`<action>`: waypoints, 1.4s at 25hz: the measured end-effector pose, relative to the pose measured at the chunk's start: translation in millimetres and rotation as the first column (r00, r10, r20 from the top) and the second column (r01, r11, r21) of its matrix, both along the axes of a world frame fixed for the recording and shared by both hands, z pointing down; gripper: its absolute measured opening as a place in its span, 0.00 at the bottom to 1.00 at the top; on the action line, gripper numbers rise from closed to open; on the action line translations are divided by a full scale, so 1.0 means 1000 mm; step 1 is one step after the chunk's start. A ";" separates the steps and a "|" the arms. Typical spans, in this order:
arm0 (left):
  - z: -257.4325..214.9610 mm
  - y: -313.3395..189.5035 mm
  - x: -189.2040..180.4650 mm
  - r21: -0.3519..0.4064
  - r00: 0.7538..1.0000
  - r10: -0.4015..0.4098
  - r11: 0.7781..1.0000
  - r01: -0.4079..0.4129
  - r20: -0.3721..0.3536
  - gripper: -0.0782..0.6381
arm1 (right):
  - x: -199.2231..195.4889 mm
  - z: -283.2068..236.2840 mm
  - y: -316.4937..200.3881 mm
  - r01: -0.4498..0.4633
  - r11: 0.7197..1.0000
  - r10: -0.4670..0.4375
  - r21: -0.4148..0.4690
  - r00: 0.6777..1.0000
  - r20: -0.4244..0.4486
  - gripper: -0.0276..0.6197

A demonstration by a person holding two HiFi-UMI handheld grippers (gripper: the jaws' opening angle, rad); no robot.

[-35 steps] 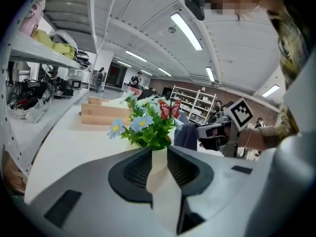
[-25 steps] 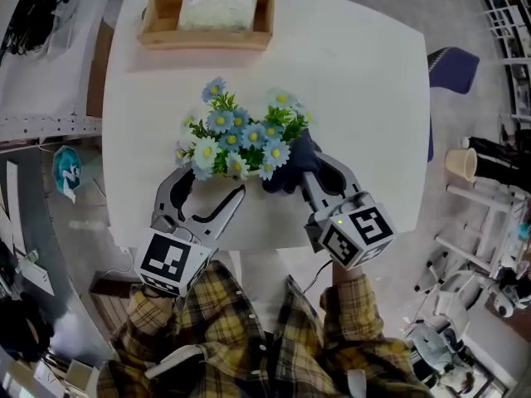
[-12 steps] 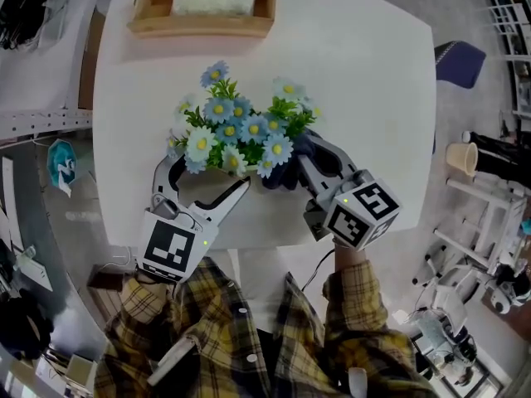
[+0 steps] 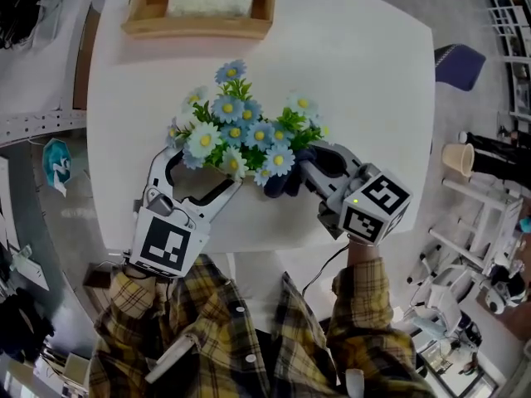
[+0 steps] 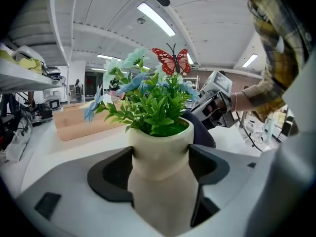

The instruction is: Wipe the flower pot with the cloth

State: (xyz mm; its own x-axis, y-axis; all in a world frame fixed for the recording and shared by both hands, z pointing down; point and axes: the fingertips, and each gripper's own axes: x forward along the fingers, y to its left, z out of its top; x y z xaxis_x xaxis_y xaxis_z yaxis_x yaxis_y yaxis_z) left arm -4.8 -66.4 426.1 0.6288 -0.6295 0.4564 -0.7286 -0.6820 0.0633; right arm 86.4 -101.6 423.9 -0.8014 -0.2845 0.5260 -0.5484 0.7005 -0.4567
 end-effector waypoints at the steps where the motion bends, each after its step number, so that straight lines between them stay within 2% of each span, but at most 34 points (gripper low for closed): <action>1: 0.000 -0.001 0.002 0.001 1.000 0.010 1.000 -0.010 0.004 0.62 | 0.002 0.000 -0.003 0.008 1.000 -0.008 -0.004 1.000 -0.005 0.08; 9: 0.004 -0.011 0.010 0.012 0.997 0.074 0.997 -0.074 0.016 0.59 | 0.010 0.005 -0.034 0.061 0.997 -0.060 -0.055 0.998 0.016 0.08; 13: 0.002 -0.013 0.017 0.014 0.996 0.085 0.996 -0.085 0.009 0.56 | 0.014 0.001 -0.044 0.190 0.979 -0.188 -0.068 0.982 0.029 0.08; 15: 0.003 -0.016 0.018 0.014 0.996 0.093 0.996 -0.093 0.014 0.56 | 0.012 0.002 -0.047 0.278 0.958 -0.277 -0.071 0.961 0.021 0.08; 20: -0.002 -0.026 0.030 0.004 0.993 0.113 0.994 -0.113 0.023 0.56 | 0.014 0.001 -0.071 0.411 0.908 -0.412 -0.084 0.911 0.006 0.08; 26: -0.003 -0.032 0.032 0.001 0.985 0.172 0.985 -0.172 0.027 0.56 | -0.008 0.003 -0.086 0.584 0.804 -0.587 -0.112 0.810 0.005 0.08; 29: -0.008 -0.032 0.042 0.000 0.978 0.206 0.978 -0.206 0.033 0.56 | -0.013 0.000 -0.088 0.643 0.755 -0.647 -0.131 0.762 0.010 0.08; 31: -0.010 -0.034 0.048 0.016 0.969 0.243 0.970 -0.243 0.036 0.56 | -0.014 -0.001 -0.089 0.662 0.736 -0.668 -0.138 0.744 0.007 0.08; 35: -0.003 -0.041 0.038 0.027 0.938 0.344 0.938 -0.346 0.042 0.56 | -0.030 0.006 -0.093 0.669 0.727 -0.680 -0.153 0.733 -0.026 0.08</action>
State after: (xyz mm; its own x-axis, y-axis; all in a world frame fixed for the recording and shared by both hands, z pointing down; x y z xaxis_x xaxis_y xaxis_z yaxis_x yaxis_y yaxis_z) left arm 32.8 -107.0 422.8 0.7935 -0.3922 0.4653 -0.4497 -0.8931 0.0141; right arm 56.7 -194.9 430.2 -0.7132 0.3873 0.5843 0.0106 0.8393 -0.5435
